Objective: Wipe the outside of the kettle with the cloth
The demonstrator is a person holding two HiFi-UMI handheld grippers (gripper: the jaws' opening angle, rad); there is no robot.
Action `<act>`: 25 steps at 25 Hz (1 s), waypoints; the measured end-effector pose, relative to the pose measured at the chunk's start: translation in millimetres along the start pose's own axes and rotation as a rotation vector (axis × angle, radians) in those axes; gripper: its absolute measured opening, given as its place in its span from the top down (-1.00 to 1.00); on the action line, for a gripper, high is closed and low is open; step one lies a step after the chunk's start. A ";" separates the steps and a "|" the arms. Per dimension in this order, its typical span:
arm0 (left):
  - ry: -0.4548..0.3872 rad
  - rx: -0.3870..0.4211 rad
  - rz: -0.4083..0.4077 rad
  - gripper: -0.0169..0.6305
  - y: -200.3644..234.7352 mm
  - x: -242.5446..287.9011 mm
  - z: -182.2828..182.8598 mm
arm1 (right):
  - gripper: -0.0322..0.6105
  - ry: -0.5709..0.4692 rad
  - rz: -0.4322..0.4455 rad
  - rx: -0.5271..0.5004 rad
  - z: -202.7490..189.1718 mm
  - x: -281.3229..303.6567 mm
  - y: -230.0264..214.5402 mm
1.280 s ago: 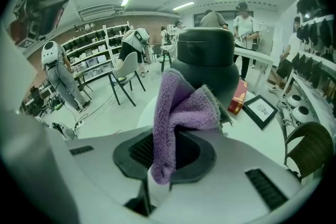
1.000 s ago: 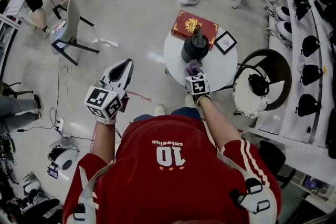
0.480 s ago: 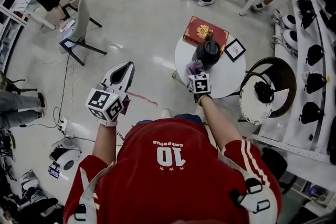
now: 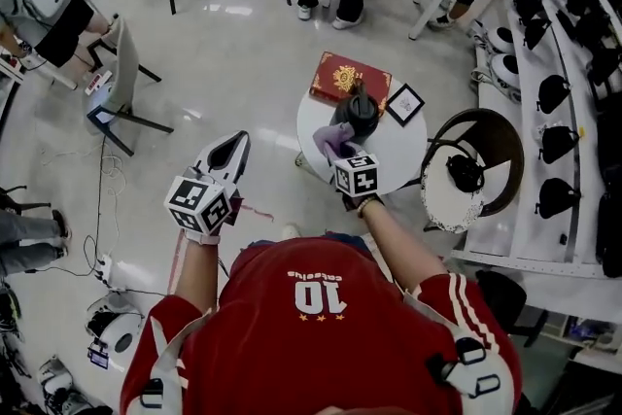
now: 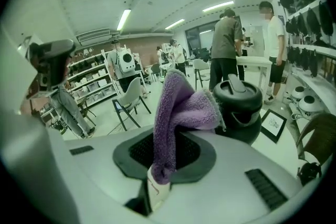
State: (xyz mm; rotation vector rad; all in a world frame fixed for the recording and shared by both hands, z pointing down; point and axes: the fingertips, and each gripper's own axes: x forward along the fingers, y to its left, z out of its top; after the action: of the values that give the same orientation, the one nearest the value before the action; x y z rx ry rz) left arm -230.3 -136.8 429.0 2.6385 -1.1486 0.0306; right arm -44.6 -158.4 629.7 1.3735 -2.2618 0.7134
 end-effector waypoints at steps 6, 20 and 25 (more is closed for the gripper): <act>-0.011 -0.015 -0.114 0.92 -35.1 57.0 5.8 | 0.71 -0.063 0.043 -0.067 38.4 -64.7 4.3; -0.007 -0.011 -0.229 0.92 -151.3 146.3 6.9 | 0.72 -0.187 -0.058 -0.147 68.2 -210.3 -99.4; -0.012 0.016 -0.262 0.92 -196.4 168.0 16.7 | 0.71 -0.309 -0.074 -0.163 108.0 -264.2 -124.1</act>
State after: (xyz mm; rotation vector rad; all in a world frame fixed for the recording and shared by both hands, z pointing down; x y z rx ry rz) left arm 25.4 -133.3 388.2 2.7841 -0.8006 -0.0257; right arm 174.7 -89.1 419.9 1.5656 -2.4214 0.3000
